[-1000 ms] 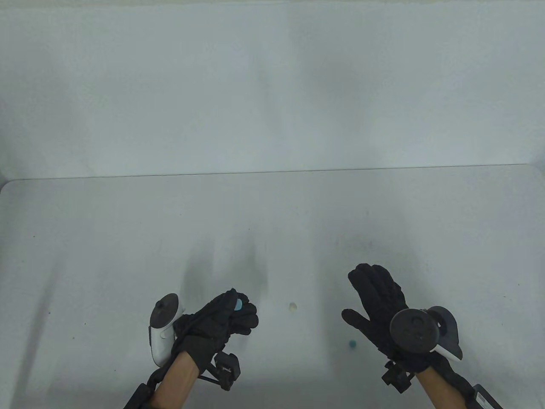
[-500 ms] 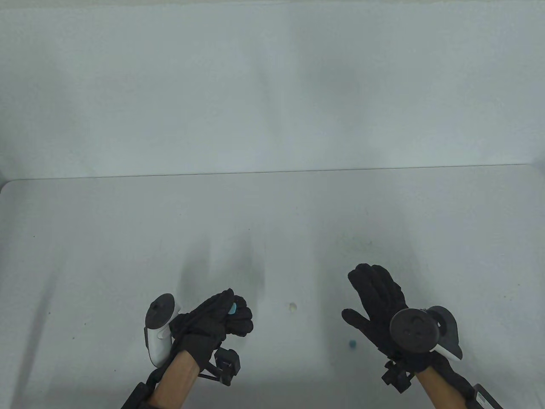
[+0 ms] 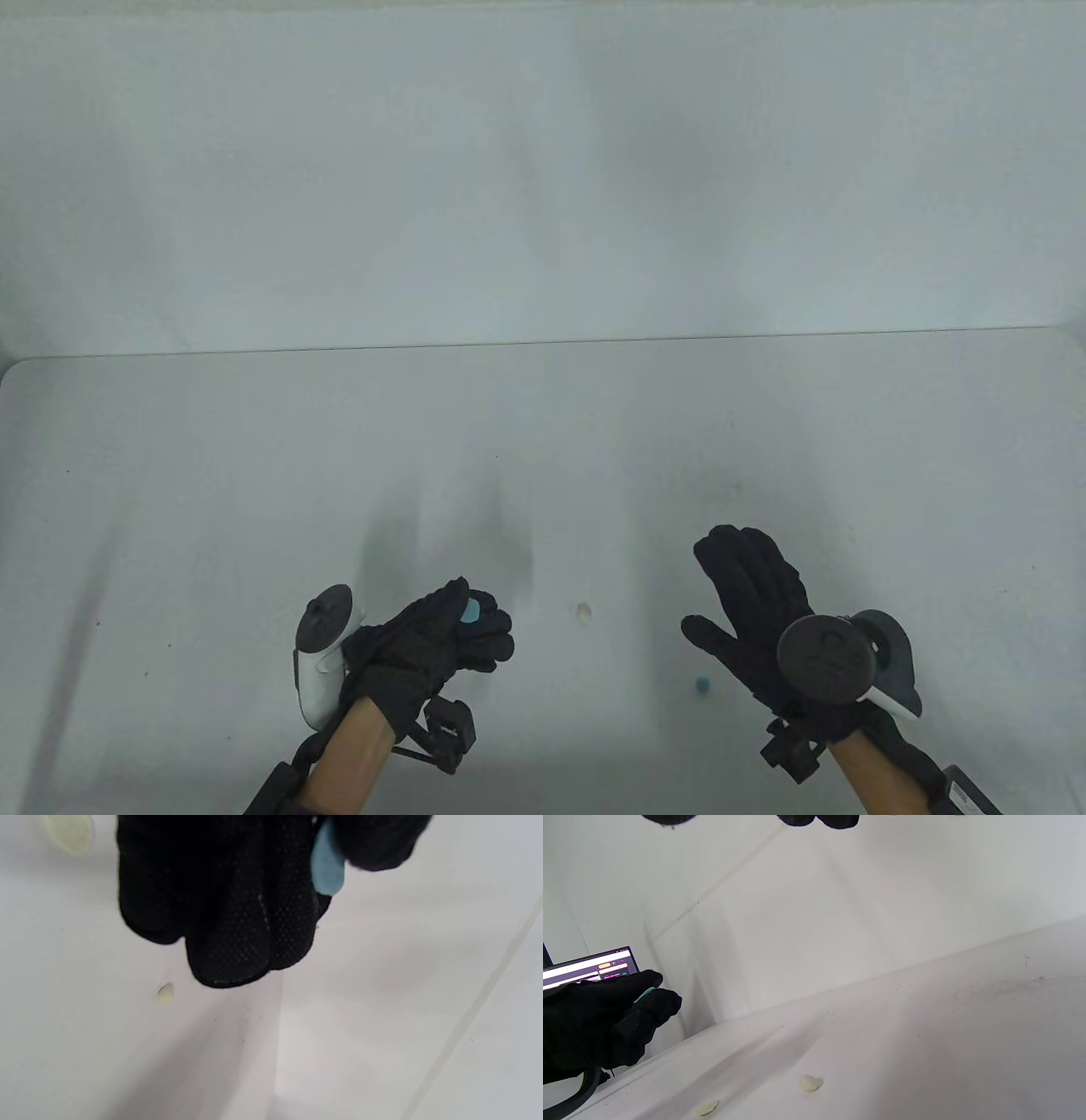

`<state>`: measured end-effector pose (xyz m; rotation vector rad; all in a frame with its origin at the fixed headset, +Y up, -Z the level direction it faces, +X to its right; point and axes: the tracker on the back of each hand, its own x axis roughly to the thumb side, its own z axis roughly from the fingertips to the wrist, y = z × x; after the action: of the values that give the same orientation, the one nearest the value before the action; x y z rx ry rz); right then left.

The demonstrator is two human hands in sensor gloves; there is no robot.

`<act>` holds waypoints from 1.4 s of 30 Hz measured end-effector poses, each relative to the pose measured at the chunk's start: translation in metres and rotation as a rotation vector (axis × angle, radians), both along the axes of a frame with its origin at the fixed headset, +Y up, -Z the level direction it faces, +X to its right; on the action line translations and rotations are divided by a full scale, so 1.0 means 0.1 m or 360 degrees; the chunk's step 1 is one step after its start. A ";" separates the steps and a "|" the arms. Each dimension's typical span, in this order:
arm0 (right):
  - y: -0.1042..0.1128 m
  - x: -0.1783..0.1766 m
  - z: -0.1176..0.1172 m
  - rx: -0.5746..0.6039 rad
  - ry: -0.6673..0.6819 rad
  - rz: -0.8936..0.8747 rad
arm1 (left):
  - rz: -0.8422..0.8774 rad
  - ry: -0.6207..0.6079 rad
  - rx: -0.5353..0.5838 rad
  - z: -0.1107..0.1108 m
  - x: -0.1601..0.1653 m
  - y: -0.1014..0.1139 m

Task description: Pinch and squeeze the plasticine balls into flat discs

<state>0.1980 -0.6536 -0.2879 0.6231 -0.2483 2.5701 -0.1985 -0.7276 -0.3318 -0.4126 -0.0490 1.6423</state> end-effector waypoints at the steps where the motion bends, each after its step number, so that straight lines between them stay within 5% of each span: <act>1: 0.00 0.00 0.00 0.0002 0.0001 -0.0002 | -0.0002 -0.0002 0.0009 -0.01 0.00 0.01; 9: 0.00 0.00 0.00 0.0000 0.0007 0.0000 | -0.0043 -0.0016 0.0037 0.00 0.02 0.03; 13: 0.01 0.00 0.00 0.0008 0.0005 -0.0006 | 0.0169 -0.0170 -0.0005 0.00 0.07 -0.03; 24: 0.01 0.00 0.00 0.0005 0.0006 0.0001 | -0.0116 -0.0041 0.0070 -0.01 0.04 0.04; 35: 0.01 0.00 0.01 0.0014 0.0004 -0.0002 | 0.0133 -0.0118 -0.0023 0.01 0.06 -0.04; 42: 0.01 0.00 0.00 0.0013 0.0004 -0.0002 | -0.0042 0.0003 0.0001 0.00 0.00 0.00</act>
<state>0.1976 -0.6525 -0.2875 0.6289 -0.2587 2.5685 -0.1982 -0.7276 -0.3322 -0.4095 -0.0428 1.6169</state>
